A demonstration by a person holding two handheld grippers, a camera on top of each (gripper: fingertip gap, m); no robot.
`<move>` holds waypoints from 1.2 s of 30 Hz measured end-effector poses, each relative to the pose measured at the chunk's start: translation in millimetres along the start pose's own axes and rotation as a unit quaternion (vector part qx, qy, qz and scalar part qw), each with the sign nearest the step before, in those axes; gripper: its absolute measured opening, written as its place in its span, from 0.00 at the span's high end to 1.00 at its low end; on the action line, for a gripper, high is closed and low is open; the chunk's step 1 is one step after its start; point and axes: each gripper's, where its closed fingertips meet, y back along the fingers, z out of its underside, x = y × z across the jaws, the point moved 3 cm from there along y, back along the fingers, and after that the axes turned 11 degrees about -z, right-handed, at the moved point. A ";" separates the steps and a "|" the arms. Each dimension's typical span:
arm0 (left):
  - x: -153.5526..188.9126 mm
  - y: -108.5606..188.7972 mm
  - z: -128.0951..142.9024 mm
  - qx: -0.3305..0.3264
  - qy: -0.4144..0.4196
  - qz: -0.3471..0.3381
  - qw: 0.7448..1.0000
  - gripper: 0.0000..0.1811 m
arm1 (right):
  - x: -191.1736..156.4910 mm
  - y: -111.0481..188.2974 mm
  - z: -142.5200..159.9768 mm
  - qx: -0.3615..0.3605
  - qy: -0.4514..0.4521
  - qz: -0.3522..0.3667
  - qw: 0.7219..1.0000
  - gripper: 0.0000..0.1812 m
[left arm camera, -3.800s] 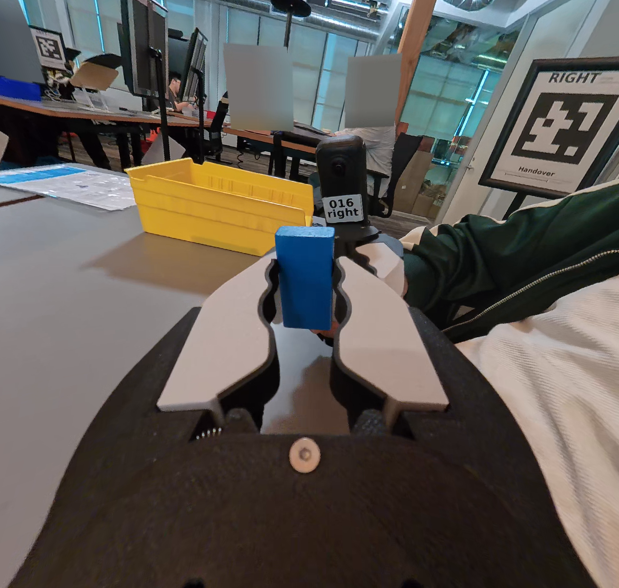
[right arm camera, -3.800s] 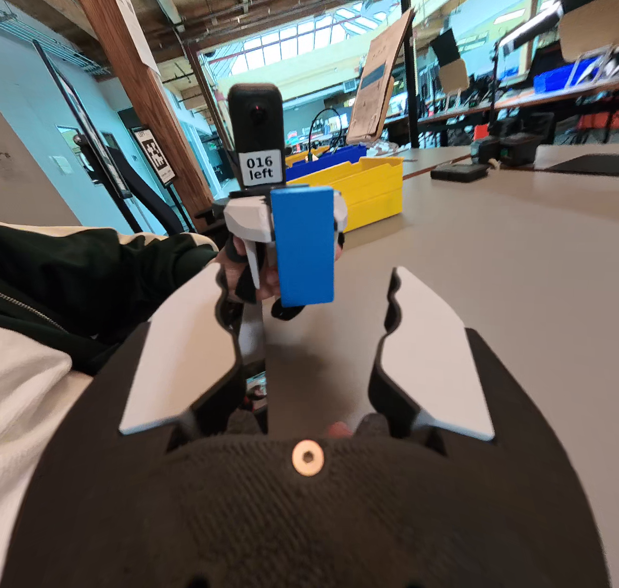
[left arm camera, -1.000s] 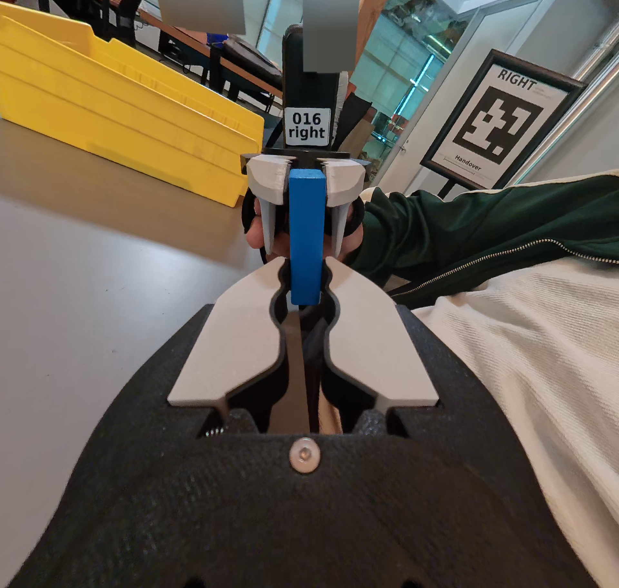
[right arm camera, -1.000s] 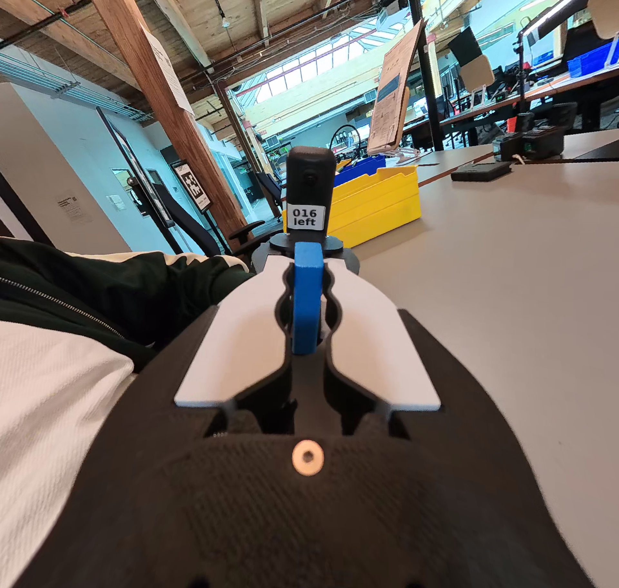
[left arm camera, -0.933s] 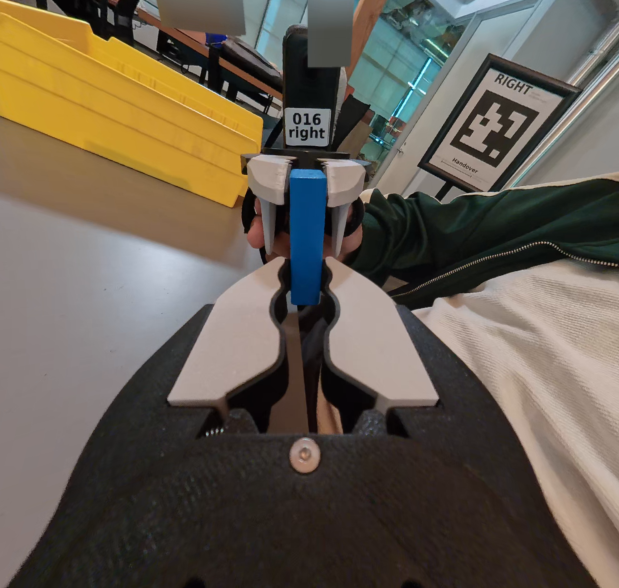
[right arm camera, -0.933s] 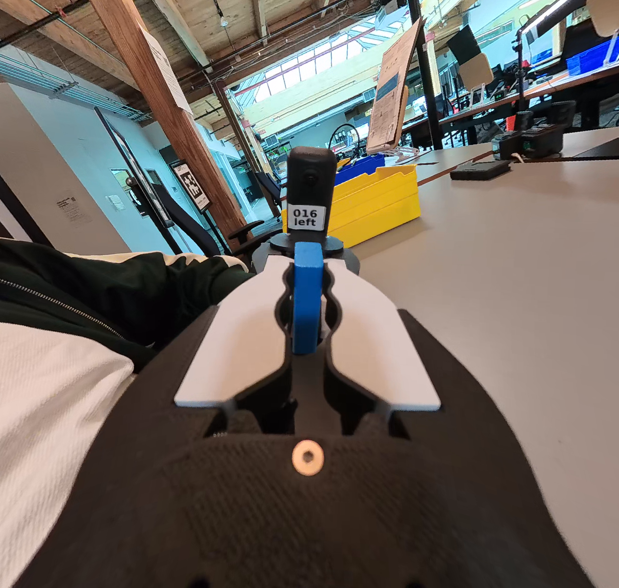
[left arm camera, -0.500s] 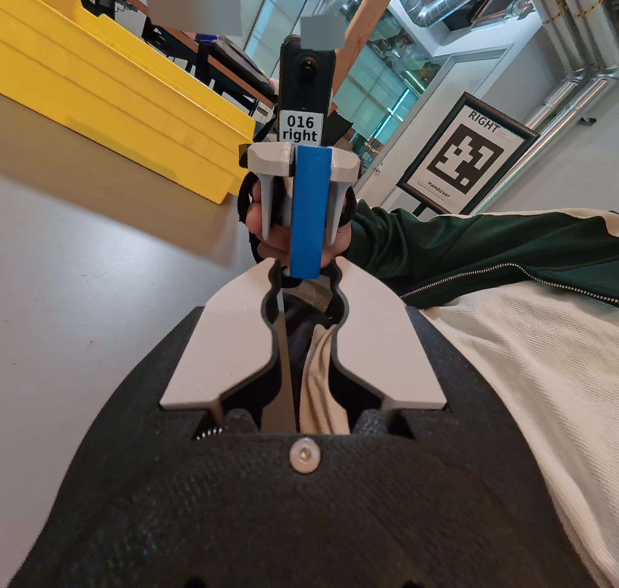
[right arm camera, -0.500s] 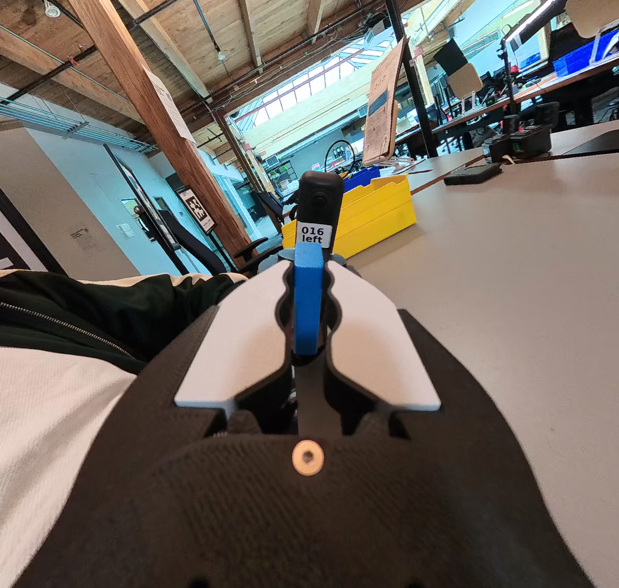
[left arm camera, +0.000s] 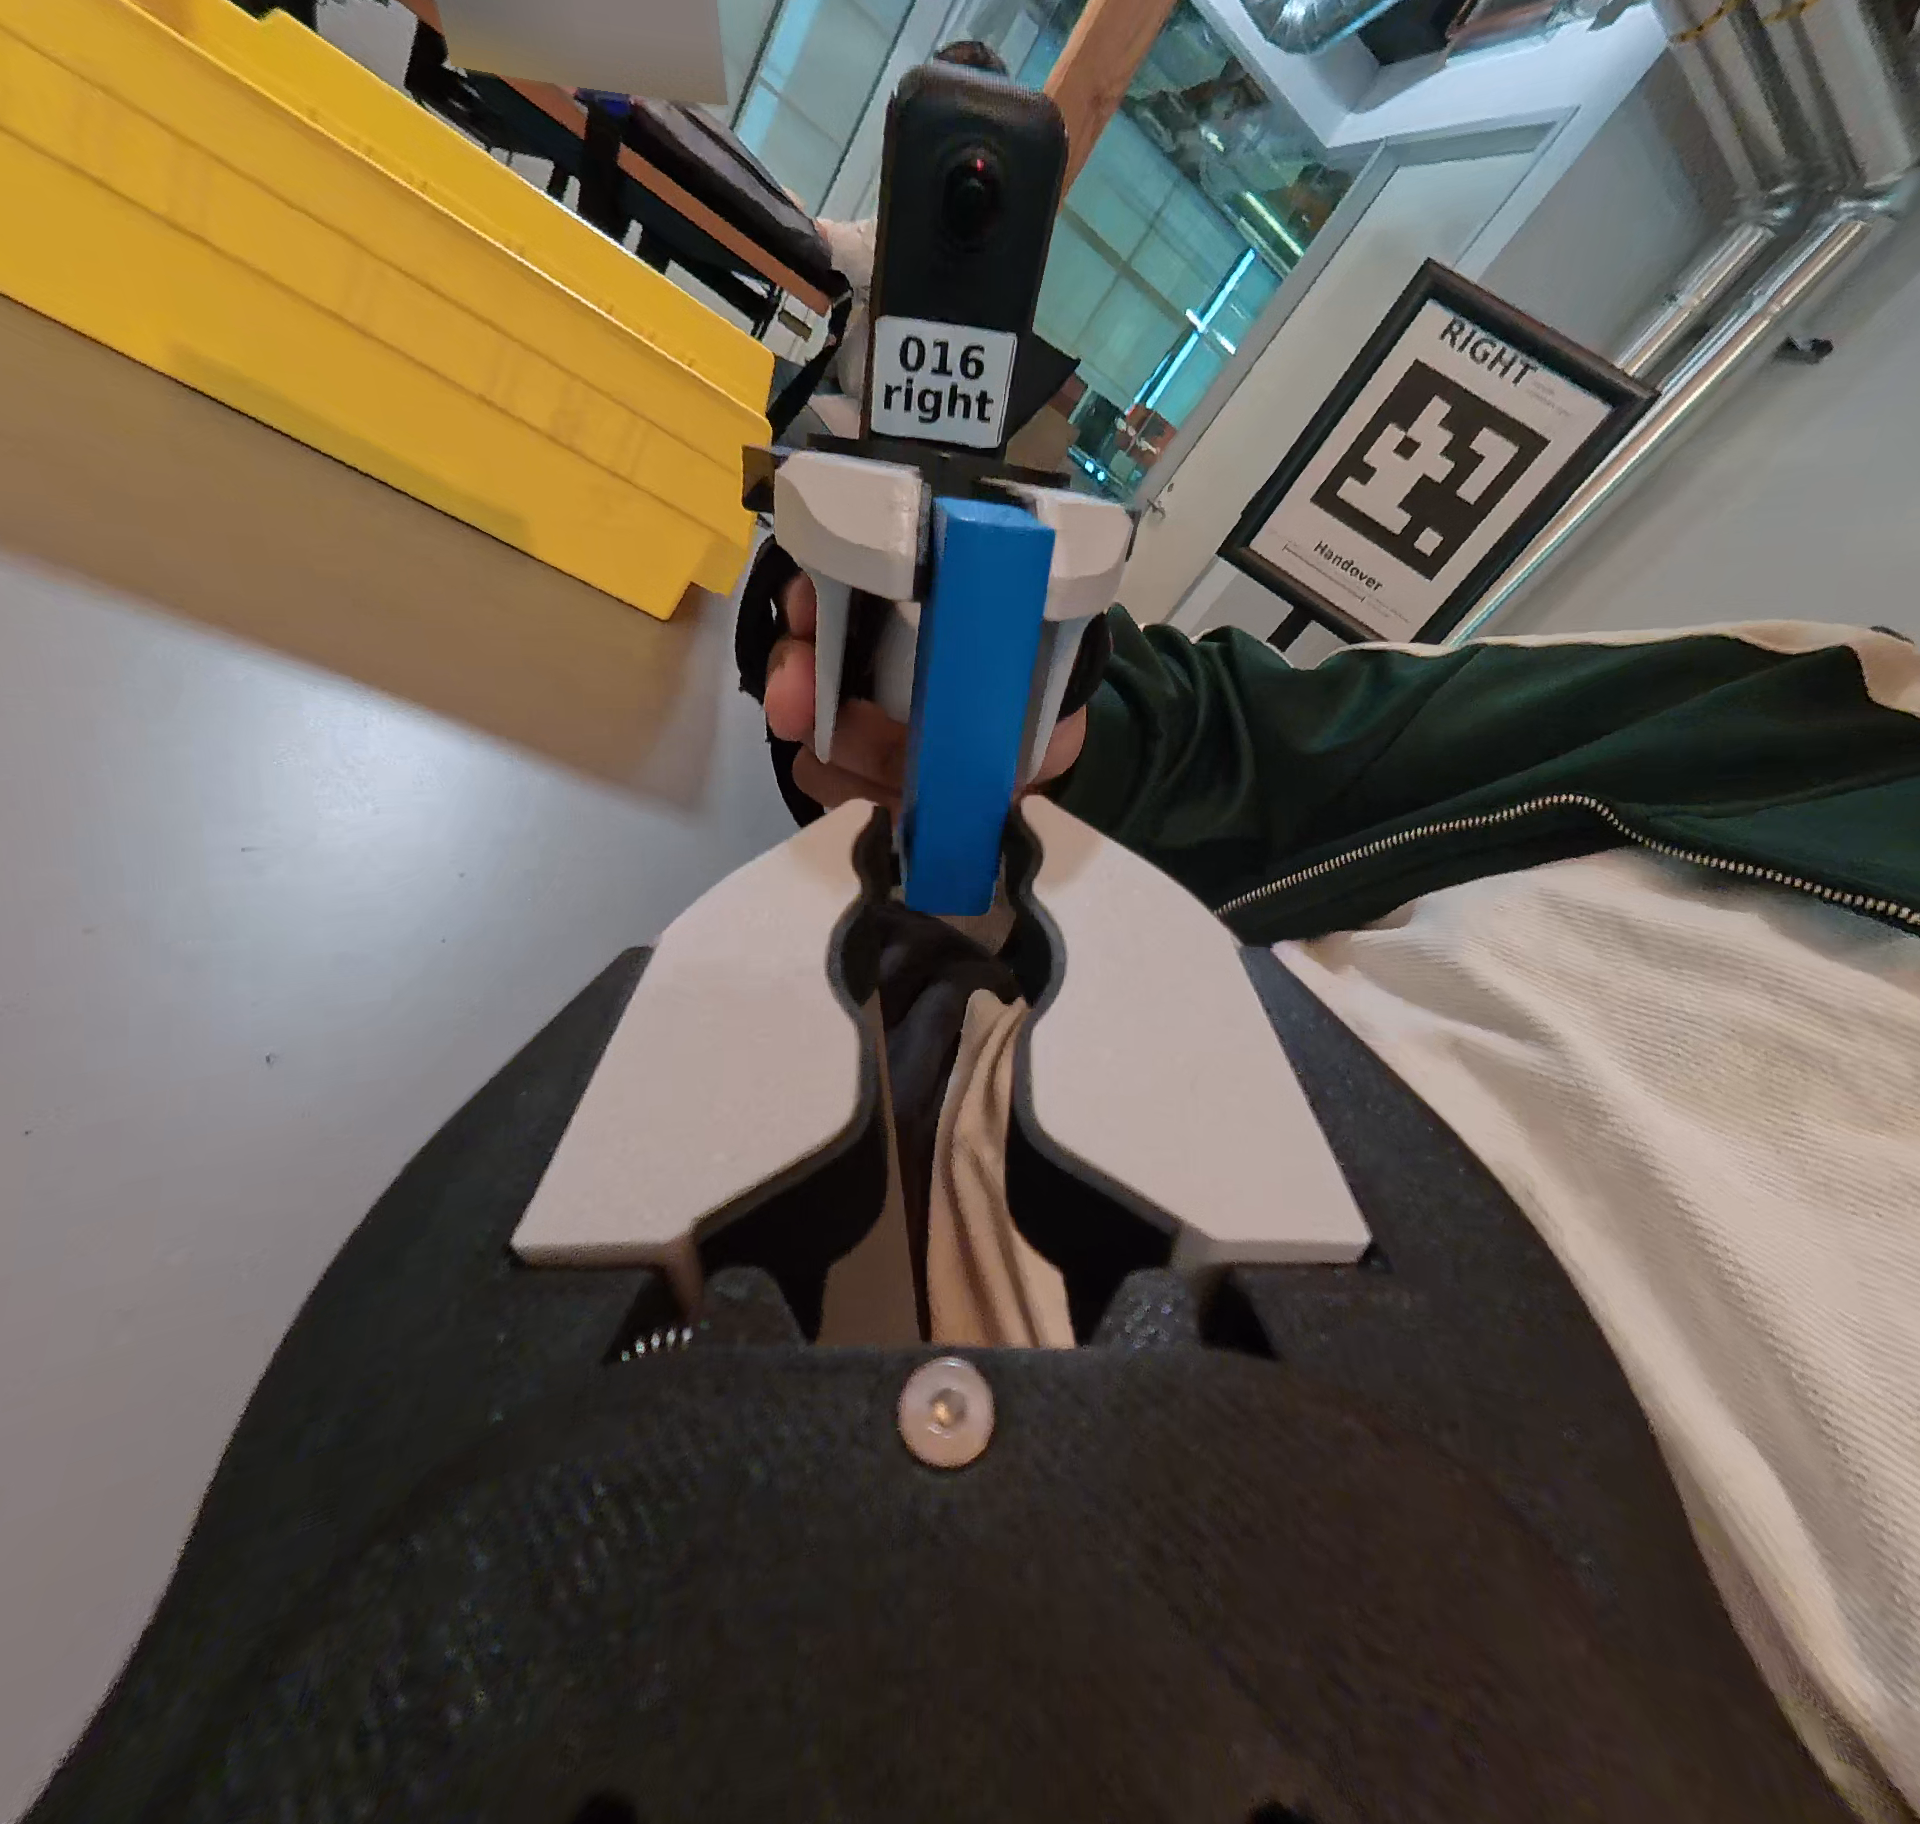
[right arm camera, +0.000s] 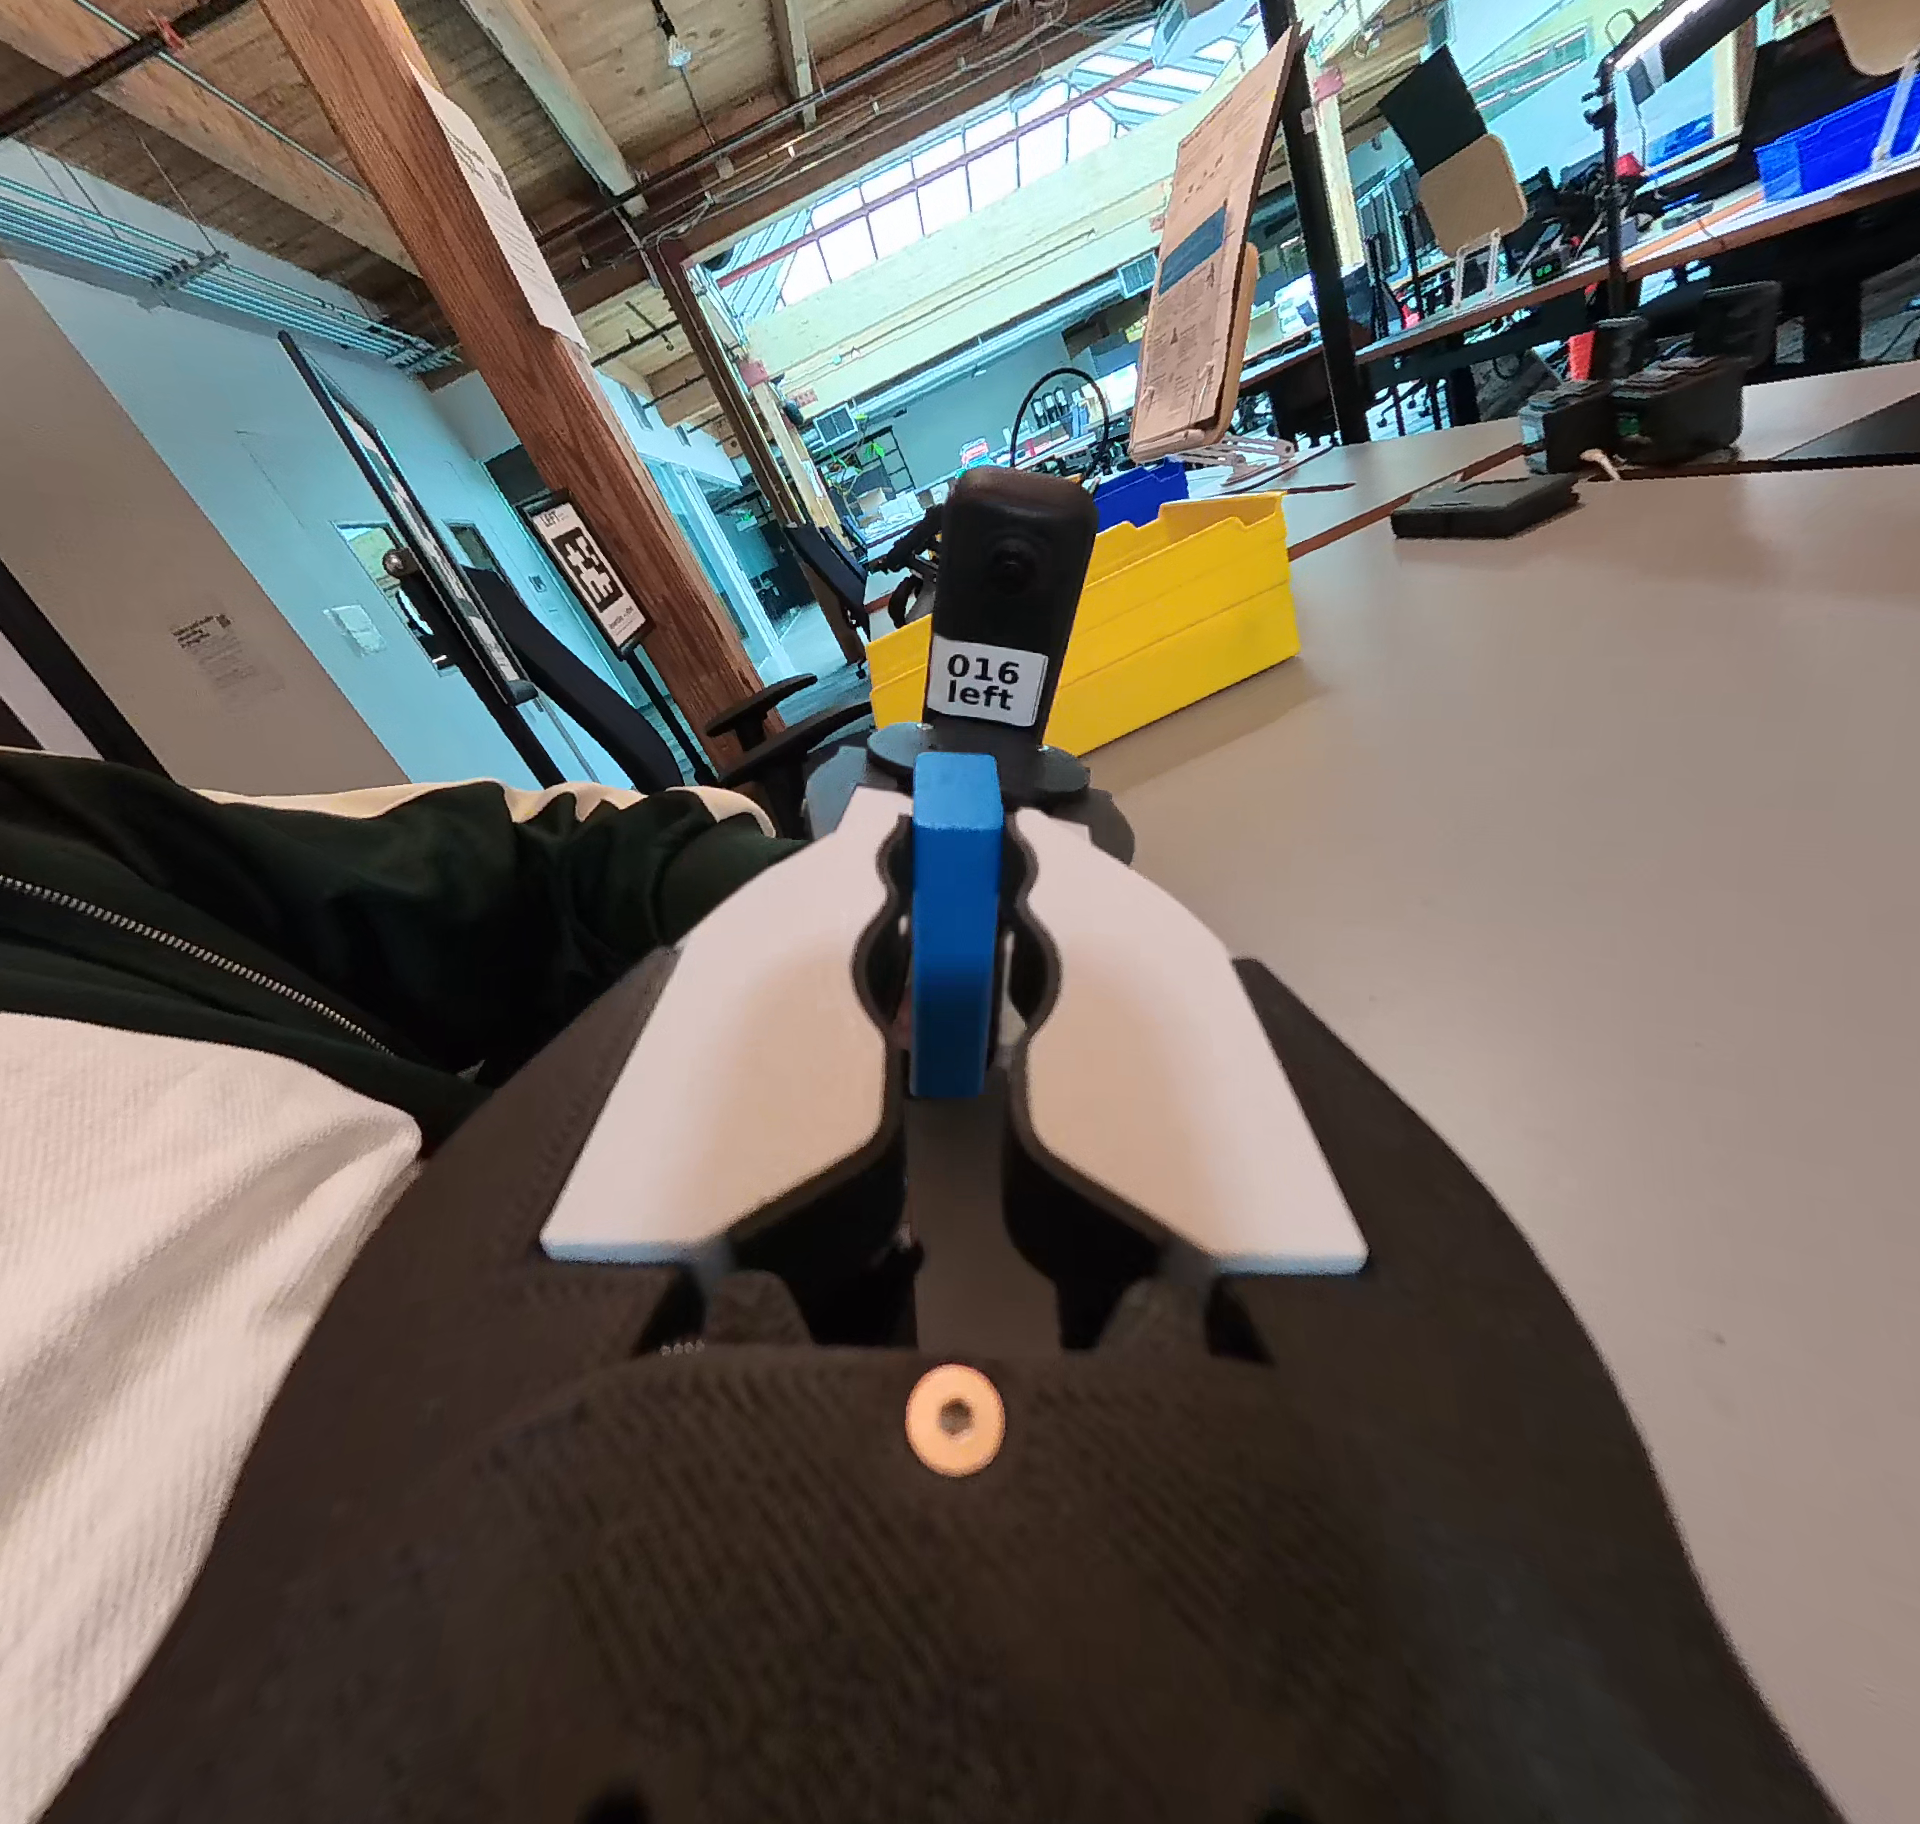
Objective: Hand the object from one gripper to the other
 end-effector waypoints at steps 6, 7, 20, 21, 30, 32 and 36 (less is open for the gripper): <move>3.0 -1.9 3.0 -0.017 -0.024 -0.005 1.000 0.91 | -1.3 -0.9 0.4 0.003 -0.005 -0.005 1.000 0.91; 3.6 -1.8 2.8 -0.019 -0.025 -0.005 0.999 0.92 | -1.6 -0.8 0.0 0.006 -0.006 -0.007 1.000 0.91; 3.2 4.3 -7.4 0.014 -0.021 -0.009 1.000 0.92 | 3.5 4.4 -12.1 0.063 0.021 0.011 0.998 0.67; 3.1 4.6 -7.9 0.016 -0.024 -0.010 1.000 0.92 | 4.2 4.0 -10.5 0.060 0.013 0.010 0.998 0.68; 4.5 7.7 -13.1 0.034 -0.045 -0.021 0.998 0.92 | 1.7 -4.7 6.6 0.002 -0.009 -0.011 1.000 0.85; 4.7 6.5 -11.7 0.029 -0.050 -0.023 0.998 0.92 | -0.4 -5.5 8.1 -0.009 0.000 -0.015 1.000 0.91; 4.2 6.5 -11.6 0.031 -0.053 -0.024 0.998 0.92 | -1.6 -6.3 7.3 -0.017 0.011 -0.007 1.000 0.92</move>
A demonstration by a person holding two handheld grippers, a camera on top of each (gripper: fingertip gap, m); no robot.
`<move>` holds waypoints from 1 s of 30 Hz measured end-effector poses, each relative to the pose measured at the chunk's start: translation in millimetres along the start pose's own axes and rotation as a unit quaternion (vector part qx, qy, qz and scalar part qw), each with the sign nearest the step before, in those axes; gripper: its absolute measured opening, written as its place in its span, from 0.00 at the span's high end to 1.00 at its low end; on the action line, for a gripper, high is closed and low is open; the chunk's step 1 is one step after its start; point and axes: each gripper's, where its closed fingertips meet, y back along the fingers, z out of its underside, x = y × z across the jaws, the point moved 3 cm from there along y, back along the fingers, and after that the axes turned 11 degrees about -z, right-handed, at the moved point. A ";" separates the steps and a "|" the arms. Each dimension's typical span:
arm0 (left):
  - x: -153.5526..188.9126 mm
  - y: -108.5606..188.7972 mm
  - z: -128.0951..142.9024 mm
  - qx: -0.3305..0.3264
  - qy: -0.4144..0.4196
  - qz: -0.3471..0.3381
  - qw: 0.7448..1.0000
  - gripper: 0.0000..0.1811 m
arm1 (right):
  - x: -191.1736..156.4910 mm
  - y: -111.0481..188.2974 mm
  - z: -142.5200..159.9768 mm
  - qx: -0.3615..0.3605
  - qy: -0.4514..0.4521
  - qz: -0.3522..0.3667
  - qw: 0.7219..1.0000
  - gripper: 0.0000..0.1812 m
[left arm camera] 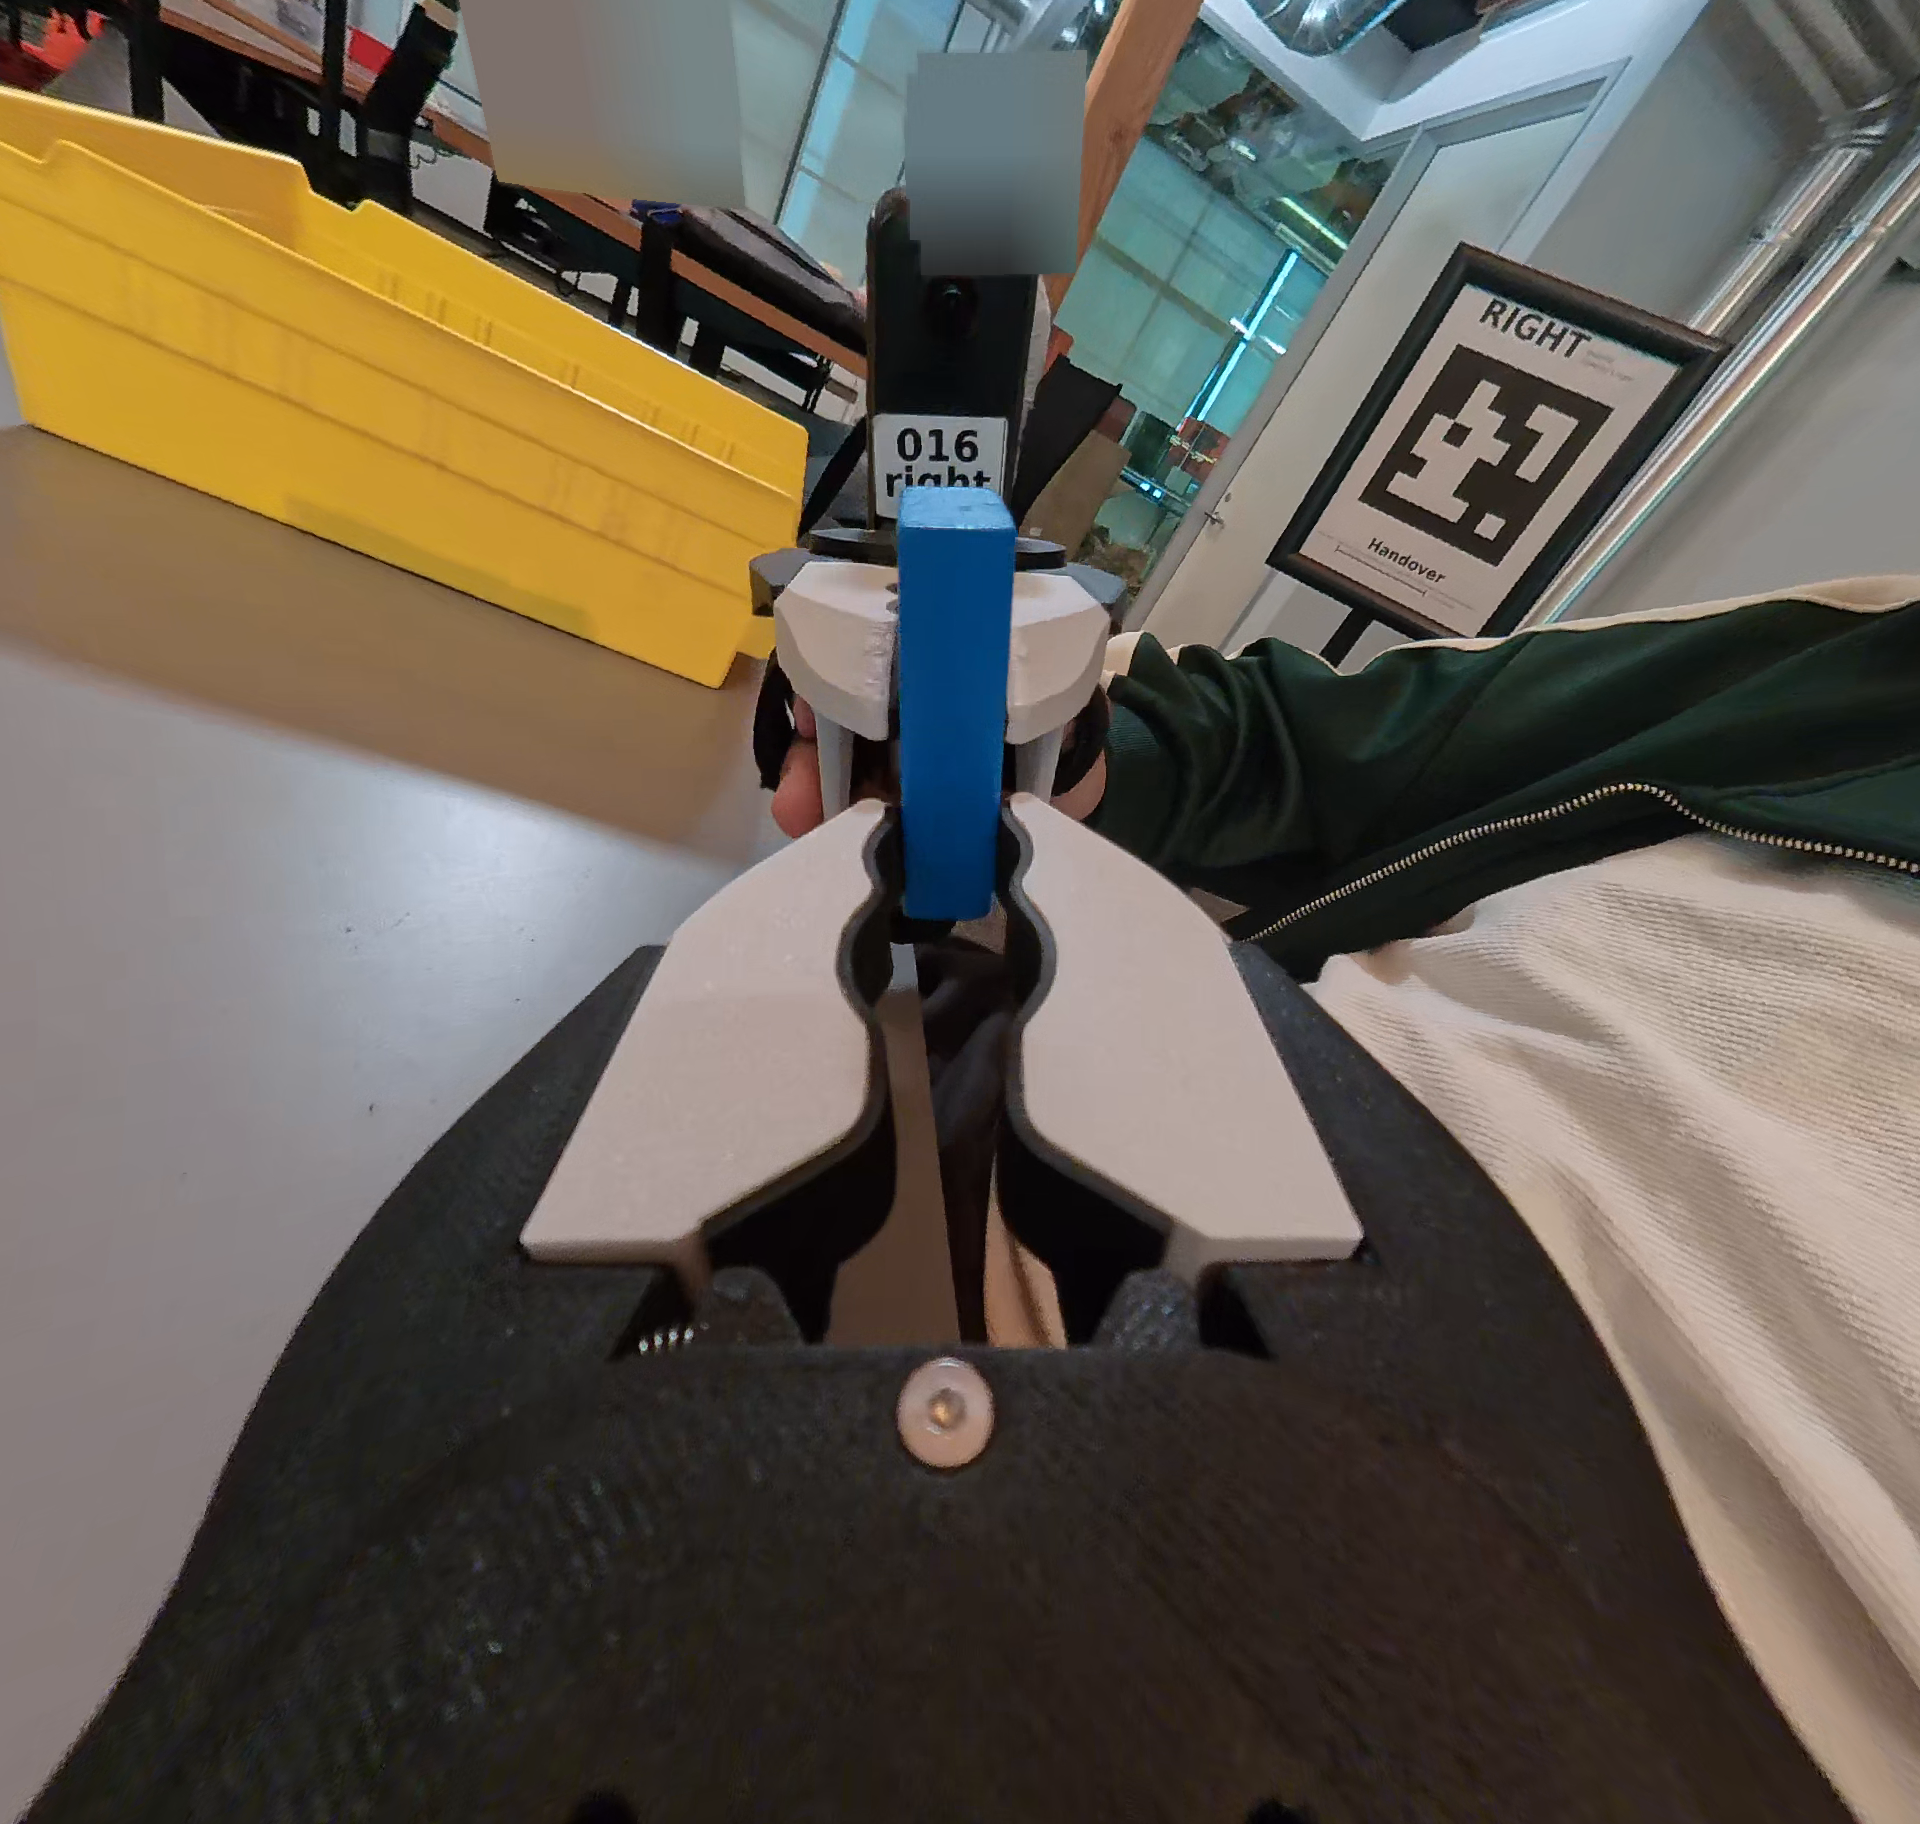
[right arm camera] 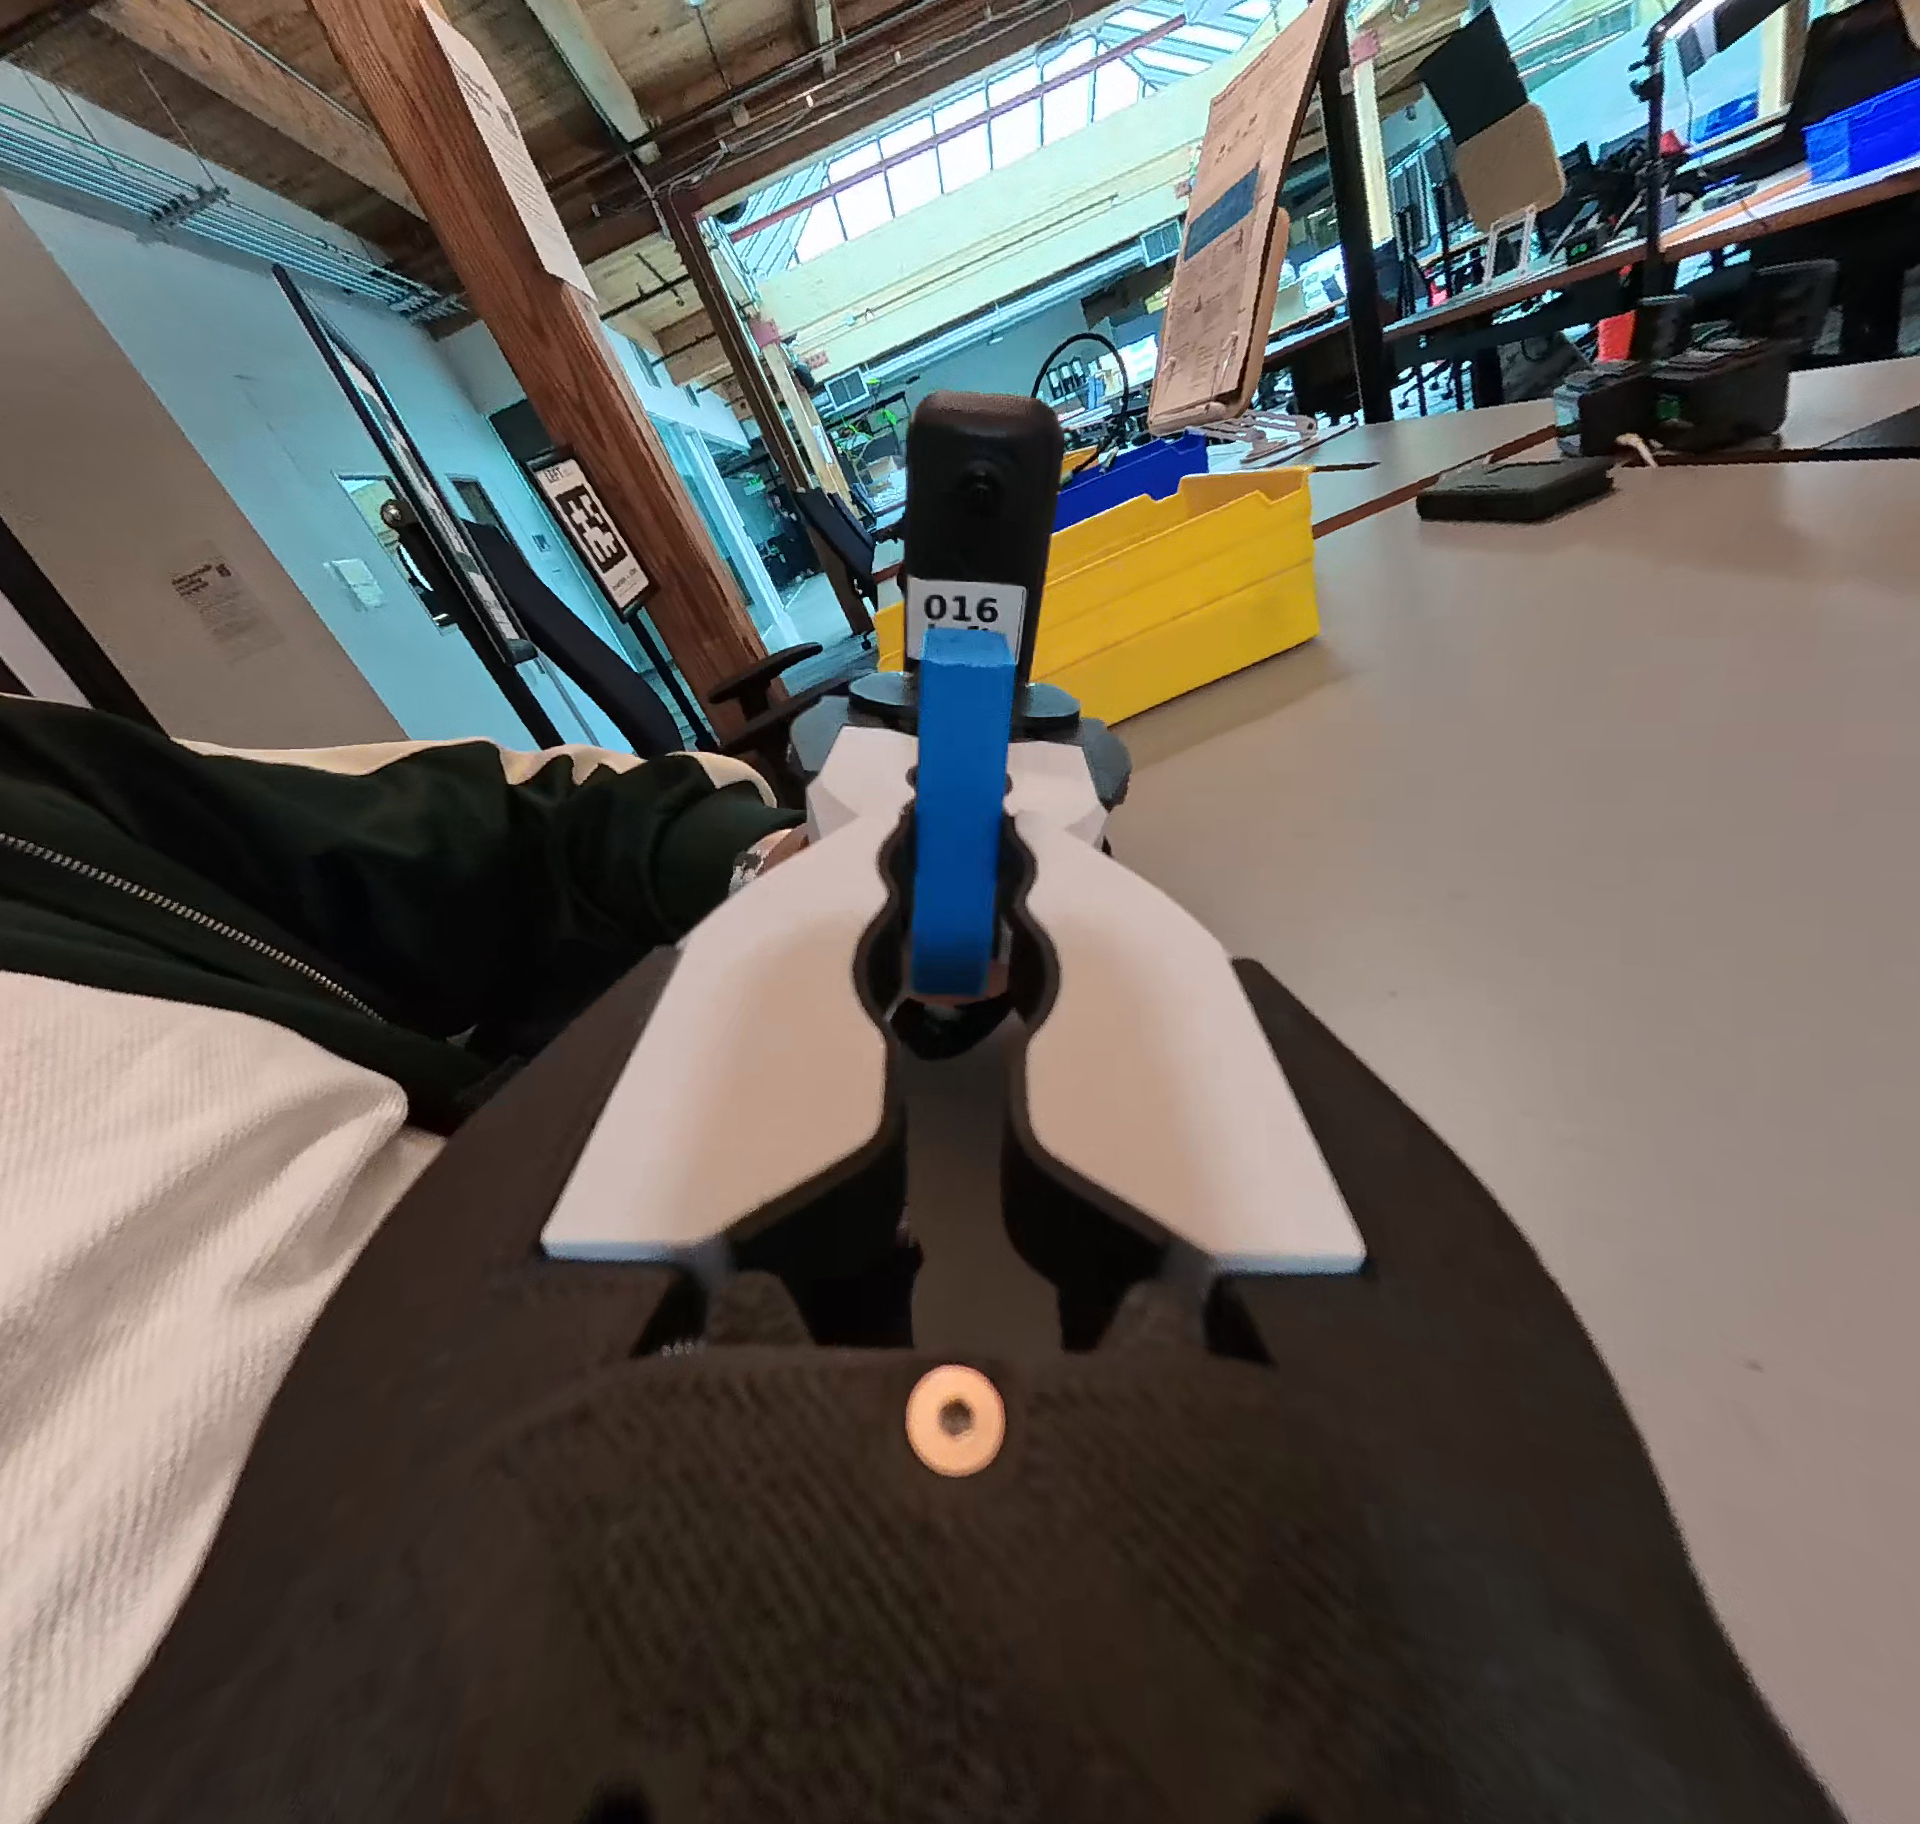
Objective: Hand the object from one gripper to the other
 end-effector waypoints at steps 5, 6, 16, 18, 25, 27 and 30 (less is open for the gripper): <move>-0.7 0.0 -2.5 0.013 0.004 0.000 1.000 0.89 | 0.5 2.1 -1.9 -0.003 0.008 0.007 1.000 0.92; -1.4 0.3 -4.0 0.019 0.005 -0.003 1.000 0.86 | 0.7 2.8 -2.8 0.000 0.005 0.007 1.000 0.92; -5.7 16.0 -23.7 0.084 0.010 -0.014 0.996 0.87 | 4.4 1.3 3.8 -0.003 -0.029 0.001 1.000 0.91; -5.5 17.8 -26.0 0.092 0.010 -0.013 0.996 0.88 | 2.9 -1.1 6.3 -0.011 -0.028 -0.002 1.000 0.91; -2.5 17.3 -23.7 0.078 0.012 -0.003 0.997 0.92 | 0.1 -5.1 10.4 -0.027 -0.019 -0.004 0.999 0.92; -1.7 17.5 -23.9 0.072 0.014 -0.005 0.997 0.92 | -0.3 -5.2 10.3 -0.022 -0.026 -0.010 0.999 0.91; -1.8 18.1 -24.6 0.070 0.008 -0.013 0.997 0.92 | 2.1 -4.0 6.2 -0.001 -0.028 -0.003 1.000 0.83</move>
